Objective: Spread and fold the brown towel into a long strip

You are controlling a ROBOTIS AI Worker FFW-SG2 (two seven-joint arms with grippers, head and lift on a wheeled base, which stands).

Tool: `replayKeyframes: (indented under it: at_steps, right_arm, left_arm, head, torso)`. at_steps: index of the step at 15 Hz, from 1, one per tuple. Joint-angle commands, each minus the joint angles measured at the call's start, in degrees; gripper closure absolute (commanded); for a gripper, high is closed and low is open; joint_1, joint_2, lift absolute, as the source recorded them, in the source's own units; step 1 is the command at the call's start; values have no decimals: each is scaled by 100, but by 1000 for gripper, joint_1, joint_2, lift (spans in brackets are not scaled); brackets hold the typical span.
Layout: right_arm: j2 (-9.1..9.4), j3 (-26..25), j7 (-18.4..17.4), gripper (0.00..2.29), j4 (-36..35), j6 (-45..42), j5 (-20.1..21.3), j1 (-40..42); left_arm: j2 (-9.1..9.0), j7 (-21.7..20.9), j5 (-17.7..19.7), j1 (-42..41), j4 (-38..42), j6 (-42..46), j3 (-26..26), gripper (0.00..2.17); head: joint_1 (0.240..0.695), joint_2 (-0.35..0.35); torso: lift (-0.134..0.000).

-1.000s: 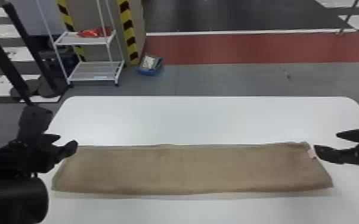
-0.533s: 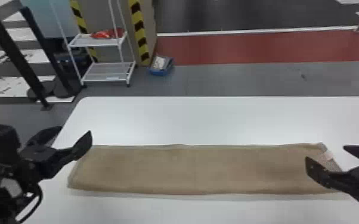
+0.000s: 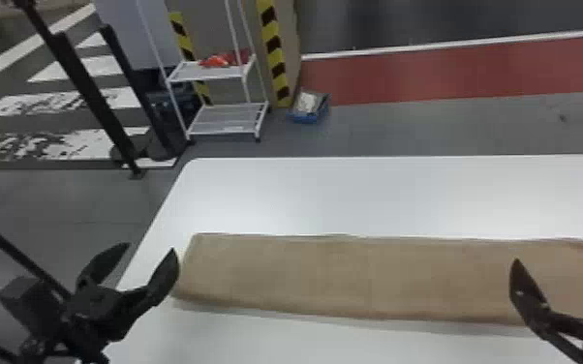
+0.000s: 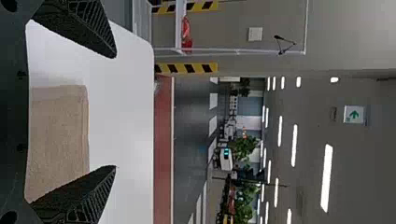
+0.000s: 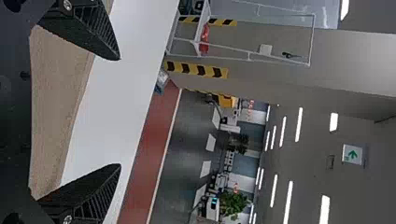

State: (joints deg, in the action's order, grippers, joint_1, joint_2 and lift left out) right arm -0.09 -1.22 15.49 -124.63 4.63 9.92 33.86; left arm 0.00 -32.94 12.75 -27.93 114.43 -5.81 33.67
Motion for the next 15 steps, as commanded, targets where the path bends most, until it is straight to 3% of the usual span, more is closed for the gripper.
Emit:
replayKeyframes:
  at_steps: [1,3,5,7,15]
  right_arm:
    - [14,166,-248,70,440,-678,-104,15]
    - [14,298,-574,73,703,-1258,-131,15]
    - [14,342,-618,73,774,-1504,-271,15]
    - [14,342,-626,73,835,-1627,-342,15]
    - [14,482,-969,76,791,-1135,-412,15]
  left_arm:
    - [-15,534,61,-441,-52,1095,-282,29]
    - [-15,982,-80,-722,-114,1938,-704,29]
    - [-15,1501,-317,-942,-61,2237,-1091,33]
    - [-15,2283,-801,-1144,71,2325,-1469,33]
    - [-15,2257,-853,-1267,299,1798,-1548,33]
  head:
    - [695,313]
    - [695,337]
    - [695,331]
    - [695,319]
    - [695,264]
  torso:
    - [-112]
    - [-112]
    - [-112]
    - [-112]
    - [-112]
